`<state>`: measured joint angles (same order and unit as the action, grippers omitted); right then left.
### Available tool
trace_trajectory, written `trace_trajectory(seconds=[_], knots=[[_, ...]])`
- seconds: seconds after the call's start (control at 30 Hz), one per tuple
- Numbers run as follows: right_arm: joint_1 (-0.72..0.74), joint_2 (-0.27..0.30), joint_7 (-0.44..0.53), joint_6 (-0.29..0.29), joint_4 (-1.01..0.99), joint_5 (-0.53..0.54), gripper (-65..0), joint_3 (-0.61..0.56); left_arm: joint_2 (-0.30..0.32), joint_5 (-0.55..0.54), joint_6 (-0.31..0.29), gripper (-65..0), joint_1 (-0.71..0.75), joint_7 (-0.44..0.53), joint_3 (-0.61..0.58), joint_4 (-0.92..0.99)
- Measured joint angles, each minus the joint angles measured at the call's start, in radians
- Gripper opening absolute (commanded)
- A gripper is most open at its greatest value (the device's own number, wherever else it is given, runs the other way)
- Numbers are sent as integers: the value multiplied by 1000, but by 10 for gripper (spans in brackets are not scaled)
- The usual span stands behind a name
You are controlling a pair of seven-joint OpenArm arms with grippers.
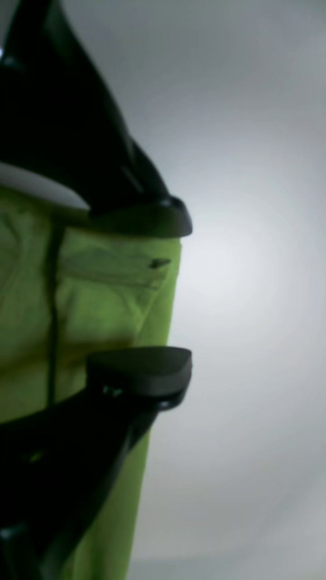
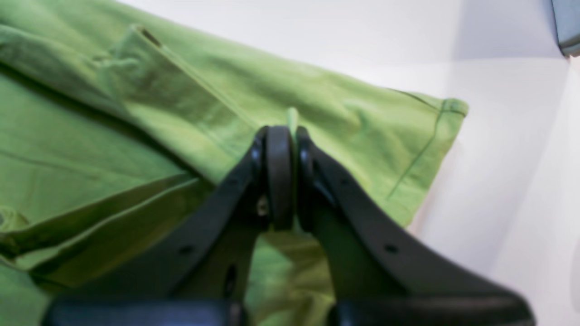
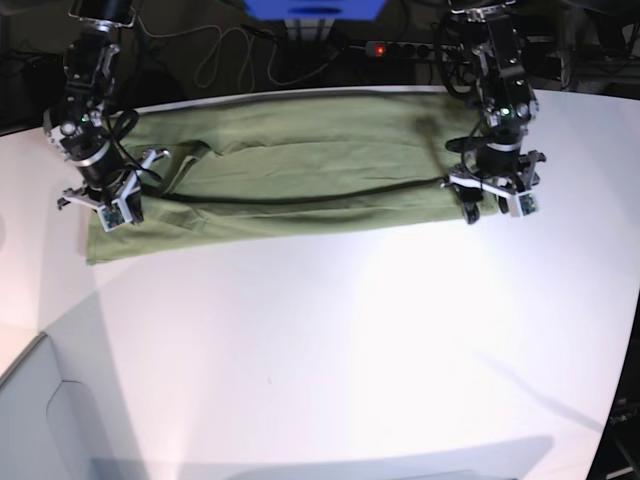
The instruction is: Fold the T-shirt properly
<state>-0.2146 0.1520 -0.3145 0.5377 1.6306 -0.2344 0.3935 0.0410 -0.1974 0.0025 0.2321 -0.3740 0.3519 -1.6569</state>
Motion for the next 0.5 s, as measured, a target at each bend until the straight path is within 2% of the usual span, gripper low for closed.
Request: trace_trajectory(seconds=[0.2,0.5], knots=[[0,0,0,0,0,0,-650,0,0,0,0,-650,0,2,0,0],[3,0,0,0,0,0,-650,0,-3,0,0,-650,26,3,38,-37]])
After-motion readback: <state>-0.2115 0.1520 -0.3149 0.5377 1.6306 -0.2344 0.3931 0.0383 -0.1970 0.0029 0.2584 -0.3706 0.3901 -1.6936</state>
